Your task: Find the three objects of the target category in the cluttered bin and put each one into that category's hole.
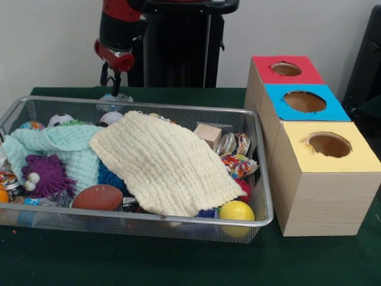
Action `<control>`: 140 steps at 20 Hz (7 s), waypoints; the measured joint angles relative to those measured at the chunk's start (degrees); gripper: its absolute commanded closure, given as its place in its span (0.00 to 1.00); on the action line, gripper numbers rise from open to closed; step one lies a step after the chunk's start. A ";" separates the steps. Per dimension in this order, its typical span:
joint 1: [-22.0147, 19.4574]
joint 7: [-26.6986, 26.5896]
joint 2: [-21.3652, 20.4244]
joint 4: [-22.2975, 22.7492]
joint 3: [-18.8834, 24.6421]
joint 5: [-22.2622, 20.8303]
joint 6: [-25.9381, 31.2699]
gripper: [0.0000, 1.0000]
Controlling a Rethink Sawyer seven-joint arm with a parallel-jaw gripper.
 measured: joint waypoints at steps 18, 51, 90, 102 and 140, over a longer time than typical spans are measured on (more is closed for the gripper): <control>-0.34 0.00 1.18 0.01 0.06 0.00 -2.60 0.00; -1.46 0.00 -6.98 1.04 6.24 0.35 1.37 0.00; 3.22 0.00 -2.97 0.17 6.53 6.57 12.20 0.00; 3.16 0.00 -3.98 0.16 6.43 6.58 14.31 0.00; 4.39 0.00 -0.70 -0.55 -0.59 6.18 -3.69 0.00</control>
